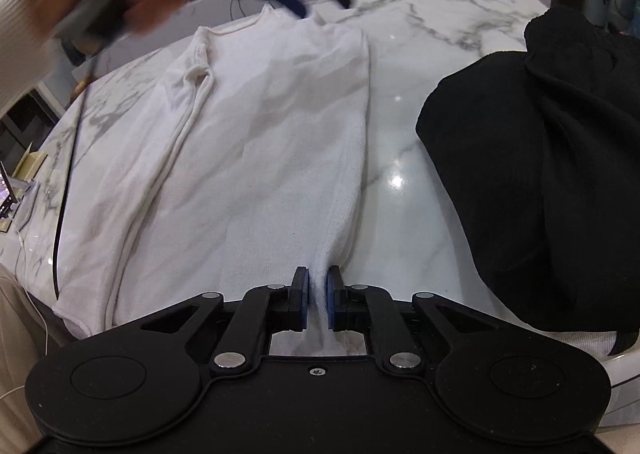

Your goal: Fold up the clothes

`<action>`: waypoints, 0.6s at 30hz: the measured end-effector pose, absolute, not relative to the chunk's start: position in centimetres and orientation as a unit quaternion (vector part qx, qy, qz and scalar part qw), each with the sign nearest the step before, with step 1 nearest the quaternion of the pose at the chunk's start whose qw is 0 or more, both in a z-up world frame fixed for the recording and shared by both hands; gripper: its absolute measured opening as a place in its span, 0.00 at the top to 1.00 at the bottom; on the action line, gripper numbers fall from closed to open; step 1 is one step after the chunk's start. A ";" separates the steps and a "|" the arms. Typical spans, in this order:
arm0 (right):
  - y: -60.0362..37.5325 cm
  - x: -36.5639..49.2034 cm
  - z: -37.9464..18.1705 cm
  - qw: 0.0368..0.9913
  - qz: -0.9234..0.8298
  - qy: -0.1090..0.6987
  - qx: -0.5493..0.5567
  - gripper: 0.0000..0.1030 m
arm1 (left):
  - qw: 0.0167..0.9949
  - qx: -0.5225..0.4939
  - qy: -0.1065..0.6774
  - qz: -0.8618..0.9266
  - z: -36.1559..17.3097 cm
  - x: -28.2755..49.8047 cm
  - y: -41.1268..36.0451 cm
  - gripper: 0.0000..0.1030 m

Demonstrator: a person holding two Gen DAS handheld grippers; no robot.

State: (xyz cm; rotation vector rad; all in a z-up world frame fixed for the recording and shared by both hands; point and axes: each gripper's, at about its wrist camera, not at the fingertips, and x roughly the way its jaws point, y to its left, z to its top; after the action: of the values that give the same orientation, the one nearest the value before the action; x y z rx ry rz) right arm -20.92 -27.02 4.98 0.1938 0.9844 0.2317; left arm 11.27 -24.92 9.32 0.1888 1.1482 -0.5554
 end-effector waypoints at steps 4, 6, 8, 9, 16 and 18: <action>-27.5 -21.0 4.9 0.869 0.117 0.470 0.103 0.93 | 0.789 0.106 0.565 -0.218 7.2 13.5 -27.0 0.52; -27.7 -21.0 4.9 0.868 0.120 0.469 0.107 0.93 | 0.781 0.114 0.579 -0.207 6.4 14.1 -27.3 0.52; -28.0 -21.1 4.9 0.867 0.123 0.469 0.115 0.93 | 0.777 0.121 0.585 -0.200 5.8 14.3 -27.4 0.54; -28.1 -21.1 4.8 0.867 0.123 0.469 0.117 0.93 | 0.778 0.126 0.582 -0.201 5.7 14.1 -27.4 0.54; -28.2 -21.1 4.9 0.867 0.123 0.468 0.120 0.93 | 0.788 0.115 0.573 -0.193 5.8 14.5 -25.9 0.90; -28.3 -21.2 5.0 0.868 0.118 0.466 0.122 0.93 | 0.785 0.076 0.580 -0.203 6.0 15.0 -24.5 0.91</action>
State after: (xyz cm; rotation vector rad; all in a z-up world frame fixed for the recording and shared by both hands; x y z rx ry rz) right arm -21.25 -28.31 4.96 0.2559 0.9746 0.2466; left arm 14.95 -24.47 6.03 0.1632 1.2514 -0.4372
